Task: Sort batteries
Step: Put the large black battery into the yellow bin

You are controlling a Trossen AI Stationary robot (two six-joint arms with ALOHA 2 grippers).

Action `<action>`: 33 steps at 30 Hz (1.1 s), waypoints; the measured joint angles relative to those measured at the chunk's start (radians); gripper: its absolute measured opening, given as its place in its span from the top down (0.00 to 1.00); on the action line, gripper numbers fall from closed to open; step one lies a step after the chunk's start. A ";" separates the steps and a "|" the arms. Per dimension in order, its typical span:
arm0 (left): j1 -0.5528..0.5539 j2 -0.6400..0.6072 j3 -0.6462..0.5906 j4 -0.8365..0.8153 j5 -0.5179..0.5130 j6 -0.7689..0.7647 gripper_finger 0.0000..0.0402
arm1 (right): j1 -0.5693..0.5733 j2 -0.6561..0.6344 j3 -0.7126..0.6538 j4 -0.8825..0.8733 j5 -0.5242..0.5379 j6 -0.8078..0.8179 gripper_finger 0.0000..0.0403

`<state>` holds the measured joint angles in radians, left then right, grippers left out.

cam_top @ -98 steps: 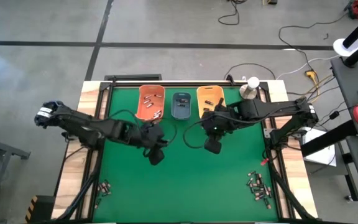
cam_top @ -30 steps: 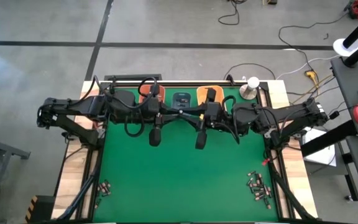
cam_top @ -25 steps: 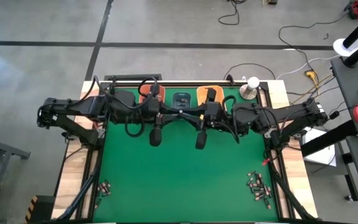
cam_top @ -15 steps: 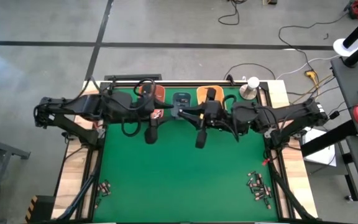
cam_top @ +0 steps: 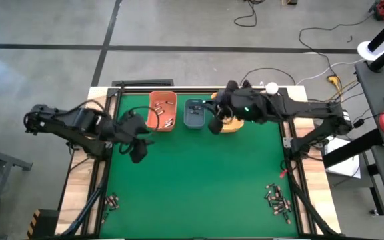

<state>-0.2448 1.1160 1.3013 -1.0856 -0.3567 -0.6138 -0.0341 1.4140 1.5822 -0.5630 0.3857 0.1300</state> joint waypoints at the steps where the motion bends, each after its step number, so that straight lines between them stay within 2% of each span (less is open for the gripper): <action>1: -0.009 -0.013 -0.045 0.026 -0.001 -0.028 0.51 | -0.030 0.004 0.000 -0.057 -0.013 0.028 0.90; 7: -0.044 -0.053 -0.254 0.189 0.004 -0.136 0.51 | -0.193 0.081 0.000 -0.333 -0.203 0.113 0.90; 11: -0.050 -0.045 -0.311 0.259 0.041 -0.155 0.51 | -0.255 0.159 0.000 -0.447 -0.331 0.019 0.90; 15: -0.057 -0.028 -0.317 0.305 0.058 -0.155 0.51 | -0.300 0.233 0.000 -0.505 -0.404 -0.077 0.90; 23: -0.060 -0.009 -0.315 0.515 0.025 -0.062 0.51 | -0.410 0.350 0.000 -0.525 -0.447 -0.235 0.90; 33: -0.053 -0.019 -0.315 0.524 -0.156 -0.104 0.51 | -0.510 0.492 0.000 -0.513 -0.454 -0.469 0.90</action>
<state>-0.2981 1.0973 0.9867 -0.5612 -0.5130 -0.7179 -0.5445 1.9065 1.5822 -1.0758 -0.0682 -0.3390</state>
